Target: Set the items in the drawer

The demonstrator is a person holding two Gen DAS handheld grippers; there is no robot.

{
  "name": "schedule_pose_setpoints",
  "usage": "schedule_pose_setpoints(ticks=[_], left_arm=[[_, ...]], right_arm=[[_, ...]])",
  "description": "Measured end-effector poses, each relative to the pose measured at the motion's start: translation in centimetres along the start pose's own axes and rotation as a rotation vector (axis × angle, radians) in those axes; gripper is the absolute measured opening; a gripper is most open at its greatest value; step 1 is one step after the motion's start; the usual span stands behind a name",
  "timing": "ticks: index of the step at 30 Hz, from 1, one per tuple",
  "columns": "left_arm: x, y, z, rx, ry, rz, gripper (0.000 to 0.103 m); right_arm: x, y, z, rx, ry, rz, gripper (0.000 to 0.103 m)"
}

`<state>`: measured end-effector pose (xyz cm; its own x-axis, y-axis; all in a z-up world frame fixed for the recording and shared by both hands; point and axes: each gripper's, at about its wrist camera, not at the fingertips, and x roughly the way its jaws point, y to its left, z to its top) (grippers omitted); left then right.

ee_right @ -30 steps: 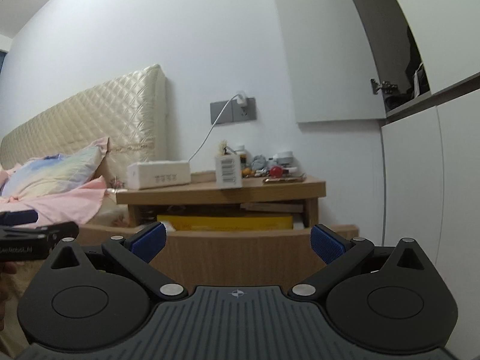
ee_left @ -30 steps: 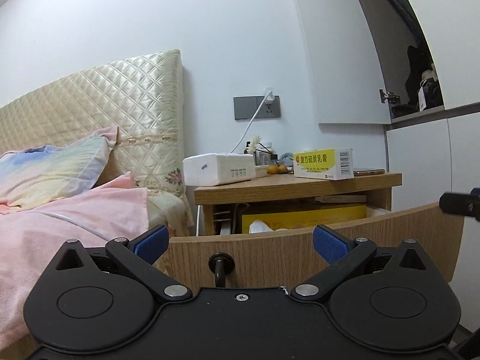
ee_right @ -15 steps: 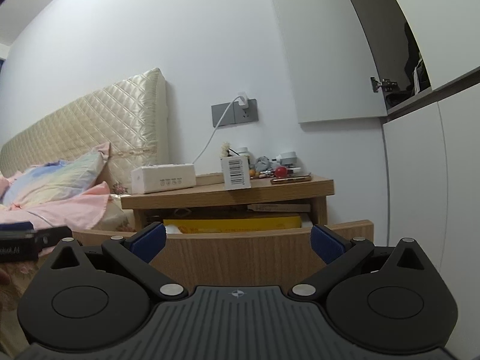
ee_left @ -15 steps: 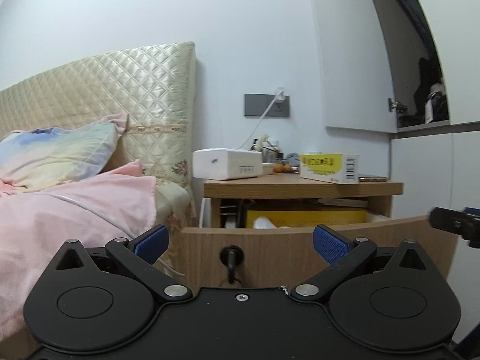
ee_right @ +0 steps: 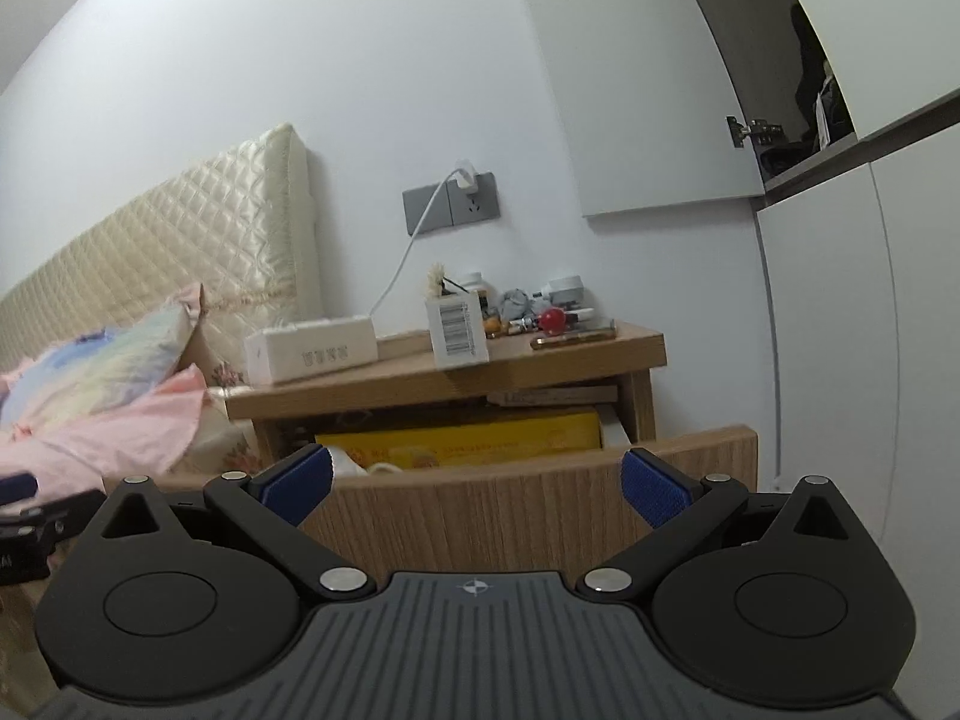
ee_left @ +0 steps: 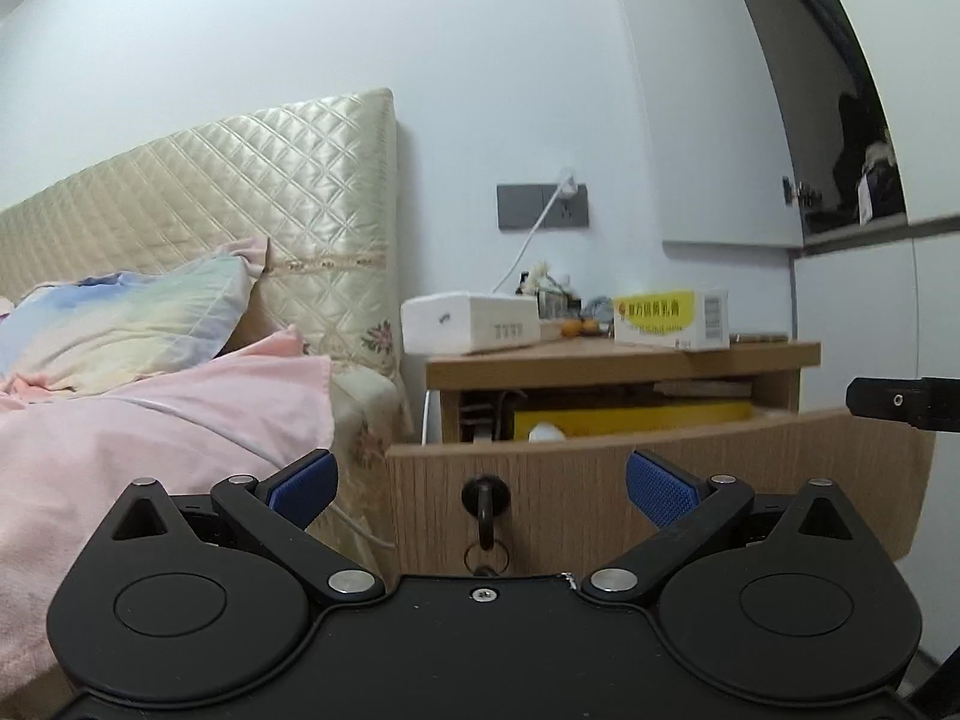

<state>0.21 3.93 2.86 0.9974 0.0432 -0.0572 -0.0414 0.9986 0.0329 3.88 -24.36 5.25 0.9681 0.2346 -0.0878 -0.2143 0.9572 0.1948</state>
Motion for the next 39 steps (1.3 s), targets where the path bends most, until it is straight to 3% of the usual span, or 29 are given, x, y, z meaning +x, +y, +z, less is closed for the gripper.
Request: schedule_pose_setpoints(ticks=[6, 10, 15, 25, 28, 39], left_arm=[[-0.1, 0.4, 0.2, -0.022, 0.011, -0.005, 0.102], [-0.5, 0.2, 0.3, -0.031, 0.005, -0.037, 0.102], [-0.9, -0.1, 0.3, -0.031, 0.002, -0.062, 0.102], [-0.9, -0.1, 0.1, -0.042, 0.029, -0.09, 0.102], [-0.8, -0.2, 0.0, -0.042, 0.038, -0.102, 0.102], [-0.5, -0.3, -0.6, -0.063, 0.077, -0.12, 0.102]], right_arm=[[1.1, -1.6, 2.8, 0.055, 0.017, 0.052, 0.103], [3.6, -3.1, 6.2, 0.167, 0.111, 0.114, 0.102], [7.5, -3.3, 10.3, 0.208, 0.233, 0.146, 0.1], [16.5, 0.8, 15.0, 0.009, 0.35, 0.074, 0.095], [19.7, 1.7, 15.7, -0.077, 0.393, 0.037, 0.082], [28.4, 4.5, 14.9, -0.288, 0.498, -0.043, 0.064]])
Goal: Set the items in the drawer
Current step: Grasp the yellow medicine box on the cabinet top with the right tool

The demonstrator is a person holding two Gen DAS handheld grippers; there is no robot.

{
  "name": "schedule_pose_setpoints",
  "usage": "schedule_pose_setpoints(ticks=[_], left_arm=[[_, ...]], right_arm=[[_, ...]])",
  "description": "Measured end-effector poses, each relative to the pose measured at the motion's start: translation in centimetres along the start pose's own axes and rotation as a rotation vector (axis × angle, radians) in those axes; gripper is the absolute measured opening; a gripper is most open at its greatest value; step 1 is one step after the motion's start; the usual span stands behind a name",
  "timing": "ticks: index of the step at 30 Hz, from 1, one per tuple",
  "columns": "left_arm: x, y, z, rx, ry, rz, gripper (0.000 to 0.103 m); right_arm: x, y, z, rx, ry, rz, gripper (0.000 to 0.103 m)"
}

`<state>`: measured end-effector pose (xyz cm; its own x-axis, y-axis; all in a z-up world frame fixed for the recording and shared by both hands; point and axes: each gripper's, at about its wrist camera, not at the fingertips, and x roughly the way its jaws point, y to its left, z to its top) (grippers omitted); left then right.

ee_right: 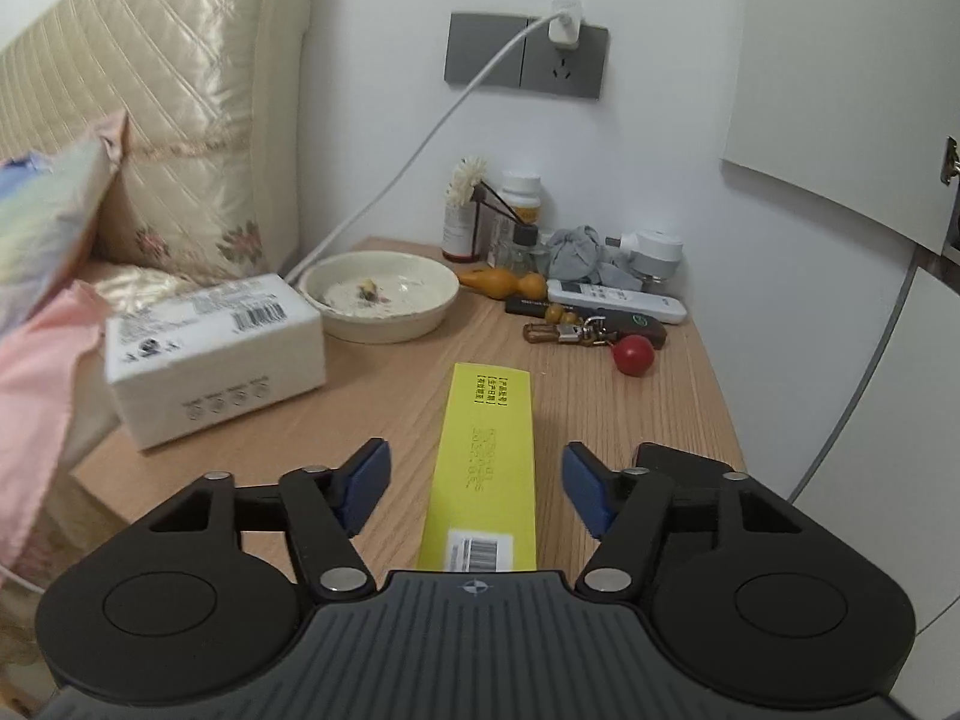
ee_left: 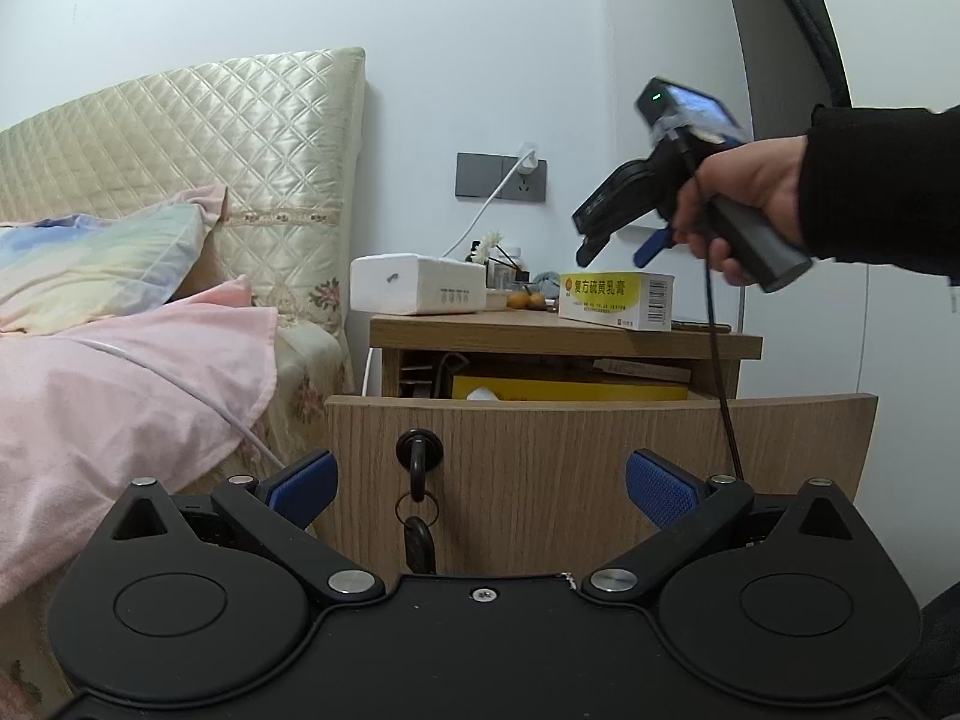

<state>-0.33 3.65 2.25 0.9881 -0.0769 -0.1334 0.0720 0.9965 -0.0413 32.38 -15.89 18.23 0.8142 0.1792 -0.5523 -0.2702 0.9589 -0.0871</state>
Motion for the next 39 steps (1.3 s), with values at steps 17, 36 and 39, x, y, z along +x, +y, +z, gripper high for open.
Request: schedule_pose_setpoints(ticks=[17, 36, 39], left_arm=[[0.5, 0.2, -0.4, -0.022, 0.03, -0.014, 0.102], [-0.2, -0.5, -0.5, -0.022, 0.027, -0.034, 0.102], [-0.4, -0.5, -0.4, -0.026, 0.018, -0.035, 0.102]], right_arm=[[0.8, 0.6, -0.3, -0.101, 0.059, -0.001, 0.046], [-8.1, 2.1, 1.1, -0.213, 0.013, 0.026, 0.046], [-9.4, 3.0, 0.9, -0.252, 0.023, 0.053, 0.046]])
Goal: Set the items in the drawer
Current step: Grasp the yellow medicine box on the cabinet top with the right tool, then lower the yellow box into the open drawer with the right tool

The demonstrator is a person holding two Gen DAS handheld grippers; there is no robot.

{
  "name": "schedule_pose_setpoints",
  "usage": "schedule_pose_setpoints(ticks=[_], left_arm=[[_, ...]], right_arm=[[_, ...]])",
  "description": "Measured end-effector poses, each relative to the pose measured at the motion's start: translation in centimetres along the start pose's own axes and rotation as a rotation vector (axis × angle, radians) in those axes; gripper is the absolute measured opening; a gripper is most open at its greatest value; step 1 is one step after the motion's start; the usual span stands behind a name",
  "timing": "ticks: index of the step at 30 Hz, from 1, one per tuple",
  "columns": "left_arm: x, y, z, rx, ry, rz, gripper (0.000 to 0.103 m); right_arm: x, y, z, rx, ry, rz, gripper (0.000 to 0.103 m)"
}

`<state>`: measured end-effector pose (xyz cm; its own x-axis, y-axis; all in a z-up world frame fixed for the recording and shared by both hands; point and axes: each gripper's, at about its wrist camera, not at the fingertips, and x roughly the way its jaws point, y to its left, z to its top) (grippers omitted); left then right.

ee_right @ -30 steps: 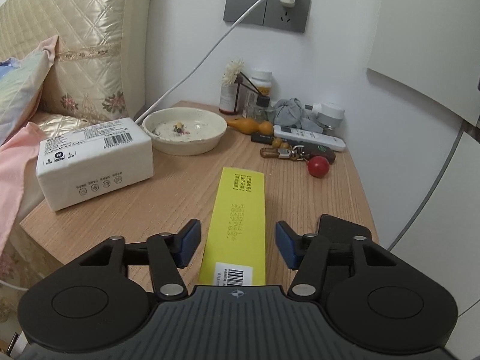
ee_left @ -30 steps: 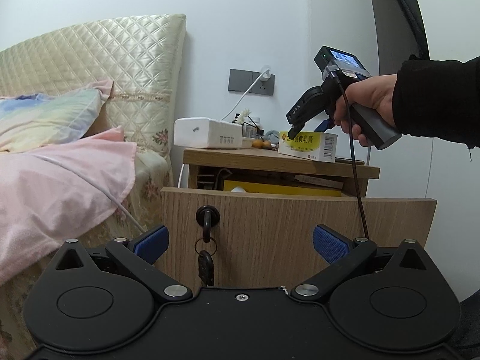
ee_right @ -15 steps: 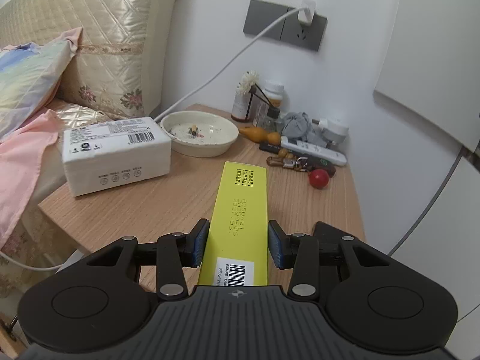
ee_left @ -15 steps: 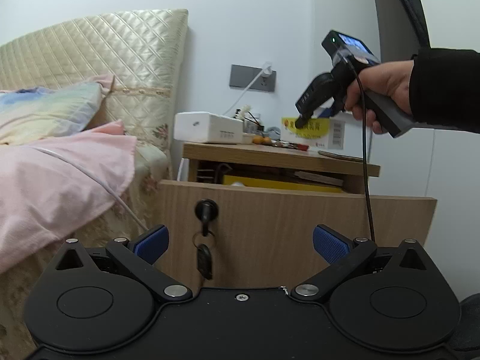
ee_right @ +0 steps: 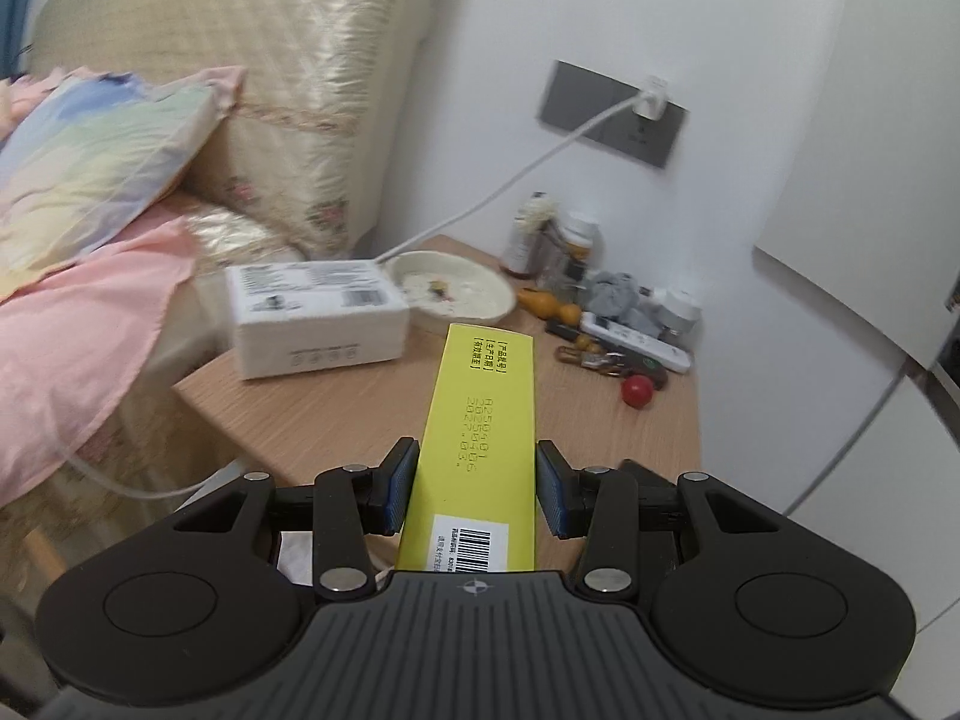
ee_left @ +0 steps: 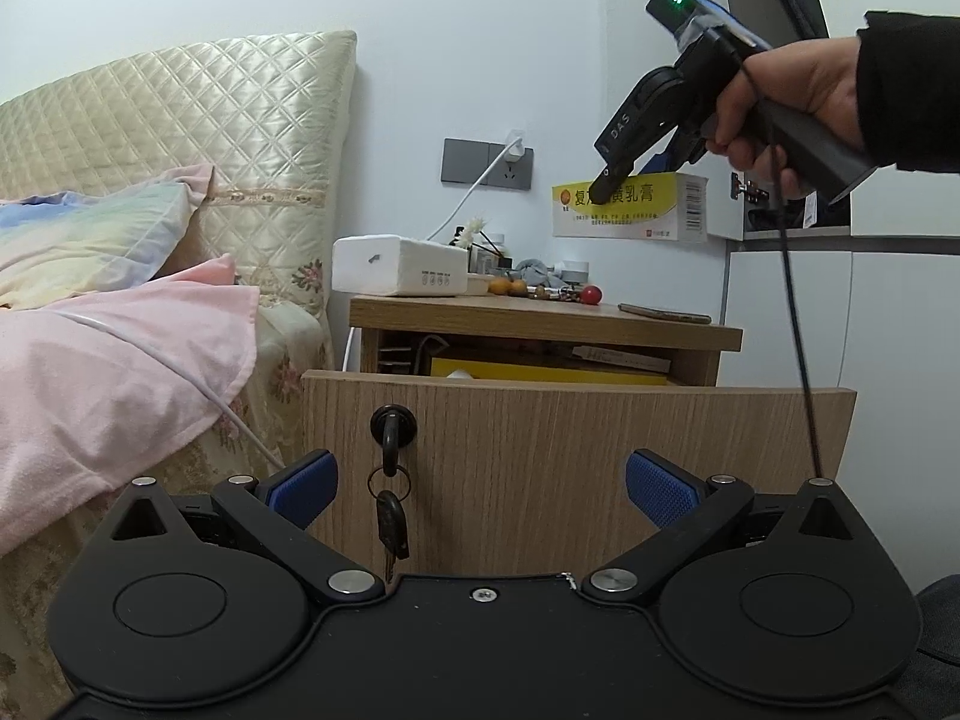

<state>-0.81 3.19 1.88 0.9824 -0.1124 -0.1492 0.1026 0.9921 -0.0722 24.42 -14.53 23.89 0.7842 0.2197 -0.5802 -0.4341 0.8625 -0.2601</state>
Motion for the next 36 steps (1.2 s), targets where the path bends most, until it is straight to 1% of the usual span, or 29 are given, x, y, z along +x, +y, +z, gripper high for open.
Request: schedule_pose_setpoints(ticks=[4, 11, 14, 18, 21, 22, 25, 36], left_arm=[[0.0, -0.2, -0.1, 0.009, -0.003, -0.012, 0.102], [0.0, -0.3, -0.1, 0.017, 0.004, -0.009, 0.102], [0.1, -0.3, -0.1, 0.016, 0.006, -0.006, 0.102], [0.2, -0.3, -0.2, 0.015, 0.014, -0.004, 0.102], [0.3, -0.4, -0.3, 0.022, 0.021, -0.011, 0.102], [0.4, -0.4, -0.3, 0.026, 0.025, -0.012, 0.102], [0.6, -0.5, -0.5, 0.036, 0.036, -0.012, 0.102], [0.7, -0.2, -0.4, 0.021, 0.035, -0.013, 0.102]], right_arm=[[-0.8, 1.6, -0.7, -0.069, 0.041, 0.062, 0.046], [-1.4, 4.0, -2.7, -0.185, 0.112, 0.16, 0.046], [-0.8, 4.7, -4.0, -0.234, 0.151, 0.207, 0.046], [1.1, 5.2, -5.9, -0.282, 0.203, 0.25, 0.046], [2.8, 5.8, -7.4, -0.354, 0.227, 0.24, 0.045], [3.3, 5.9, -7.7, -0.359, 0.236, 0.24, 0.045], [4.4, 5.9, -8.3, -0.361, 0.244, 0.249, 0.044], [8.0, 4.9, -9.5, -0.336, 0.274, 0.252, 0.044]])
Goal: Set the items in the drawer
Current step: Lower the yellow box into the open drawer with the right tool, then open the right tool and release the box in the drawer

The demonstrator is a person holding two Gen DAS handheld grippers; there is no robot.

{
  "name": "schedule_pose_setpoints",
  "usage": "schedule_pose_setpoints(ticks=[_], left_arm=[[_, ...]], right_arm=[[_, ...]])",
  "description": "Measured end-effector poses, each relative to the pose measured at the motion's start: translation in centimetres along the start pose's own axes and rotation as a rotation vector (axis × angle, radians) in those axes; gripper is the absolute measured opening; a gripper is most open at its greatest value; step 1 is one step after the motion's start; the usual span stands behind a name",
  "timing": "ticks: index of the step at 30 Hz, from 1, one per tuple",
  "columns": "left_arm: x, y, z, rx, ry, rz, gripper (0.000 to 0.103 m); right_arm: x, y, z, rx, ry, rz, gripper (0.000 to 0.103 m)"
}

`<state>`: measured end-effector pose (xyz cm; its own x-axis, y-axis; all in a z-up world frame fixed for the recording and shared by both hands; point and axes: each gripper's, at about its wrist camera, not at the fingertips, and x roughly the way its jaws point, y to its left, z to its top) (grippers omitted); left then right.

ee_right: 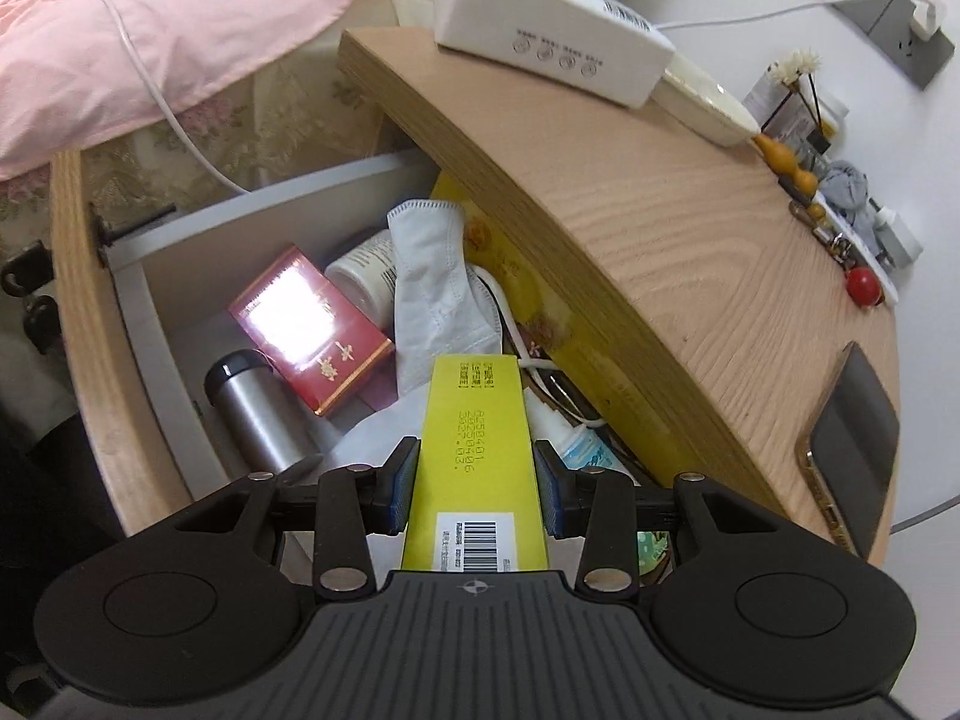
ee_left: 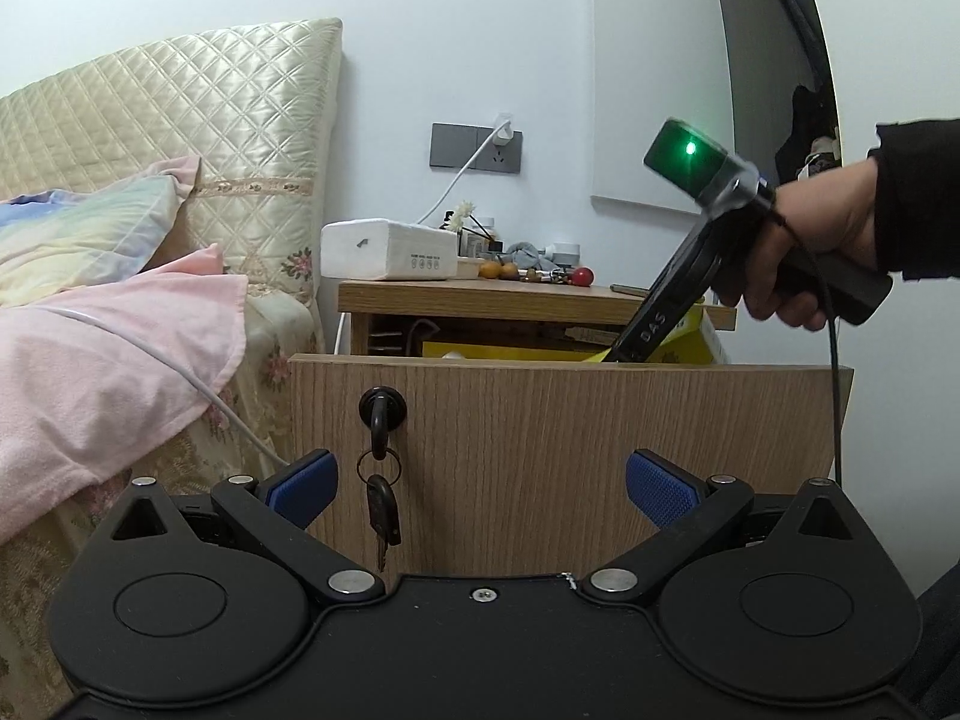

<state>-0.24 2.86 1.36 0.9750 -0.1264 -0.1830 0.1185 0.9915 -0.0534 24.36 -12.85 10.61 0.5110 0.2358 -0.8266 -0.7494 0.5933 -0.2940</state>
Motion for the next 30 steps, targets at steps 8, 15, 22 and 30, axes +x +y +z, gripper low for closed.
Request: schedule_pose_setpoints(ticks=[8, 15, 22, 30], left_arm=[[0.1, 0.1, 0.0, -0.005, 0.009, -0.001, 0.102], [0.3, 0.2, -0.1, -0.011, 0.015, 0.004, 0.102], [0.3, 0.2, -0.1, -0.009, 0.018, 0.002, 0.102], [0.3, 0.0, -0.2, -0.002, 0.013, 0.002, 0.102]], right_arm=[[2.4, -1.1, -1.0, 0.012, 0.074, 0.04, 0.044], [3.4, -2.3, -1.9, 0.063, 0.104, 0.083, 0.044], [2.7, -3.7, -2.4, 0.158, 0.081, 0.13, 0.048], [-1.7, -3.5, -3.1, 0.225, -0.049, 0.07, 0.08]])
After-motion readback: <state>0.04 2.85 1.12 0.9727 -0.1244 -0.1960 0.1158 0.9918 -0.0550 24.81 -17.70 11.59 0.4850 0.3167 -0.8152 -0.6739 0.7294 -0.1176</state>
